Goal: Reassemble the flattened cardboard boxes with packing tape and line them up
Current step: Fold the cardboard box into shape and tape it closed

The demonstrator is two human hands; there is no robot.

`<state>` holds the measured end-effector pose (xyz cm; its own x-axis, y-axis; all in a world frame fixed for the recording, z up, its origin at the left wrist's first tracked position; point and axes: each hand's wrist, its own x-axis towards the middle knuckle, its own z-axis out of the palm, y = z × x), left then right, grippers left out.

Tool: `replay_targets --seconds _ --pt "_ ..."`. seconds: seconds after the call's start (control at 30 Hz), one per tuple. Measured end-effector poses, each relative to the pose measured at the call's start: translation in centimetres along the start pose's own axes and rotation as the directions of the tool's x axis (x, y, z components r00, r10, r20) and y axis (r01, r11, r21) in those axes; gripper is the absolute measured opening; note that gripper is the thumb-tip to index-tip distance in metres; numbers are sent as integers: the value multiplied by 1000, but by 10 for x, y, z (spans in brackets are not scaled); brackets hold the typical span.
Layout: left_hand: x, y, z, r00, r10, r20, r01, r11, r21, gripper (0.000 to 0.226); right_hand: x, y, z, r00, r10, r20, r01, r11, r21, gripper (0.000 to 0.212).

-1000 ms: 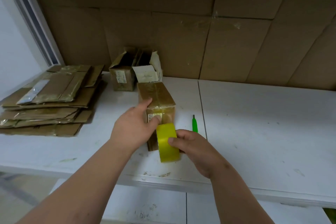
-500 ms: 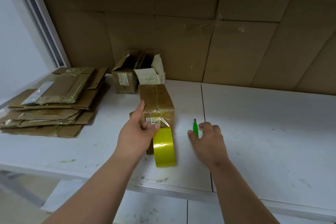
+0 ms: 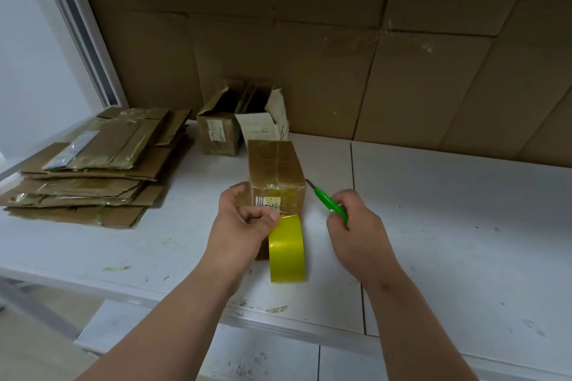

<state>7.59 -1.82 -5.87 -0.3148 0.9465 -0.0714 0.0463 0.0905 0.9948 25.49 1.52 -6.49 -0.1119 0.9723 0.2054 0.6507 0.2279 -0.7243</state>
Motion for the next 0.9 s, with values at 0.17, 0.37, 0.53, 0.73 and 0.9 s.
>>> replay_targets --seconds 0.17,0.37,0.53,0.73,0.9 --pt "2 -2 3 1000 -4 -31 4 1000 -1 41 -3 -15 -2 964 -243 107 256 956 -143 19" --pt "1 -5 3 1000 6 -31 -7 1000 -8 36 4 -26 -2 963 -242 120 268 910 -318 28" --pt "-1 -4 3 1000 8 -22 -8 1000 5 35 7 -36 -2 961 -239 142 275 888 -369 29" --pt "-2 -4 2 1000 -2 -30 2 1000 31 36 12 -48 1 958 -241 156 285 859 -426 28" --pt "0 -5 -1 999 15 -37 -13 999 44 36 13 -48 -14 962 -237 137 274 858 -435 27"
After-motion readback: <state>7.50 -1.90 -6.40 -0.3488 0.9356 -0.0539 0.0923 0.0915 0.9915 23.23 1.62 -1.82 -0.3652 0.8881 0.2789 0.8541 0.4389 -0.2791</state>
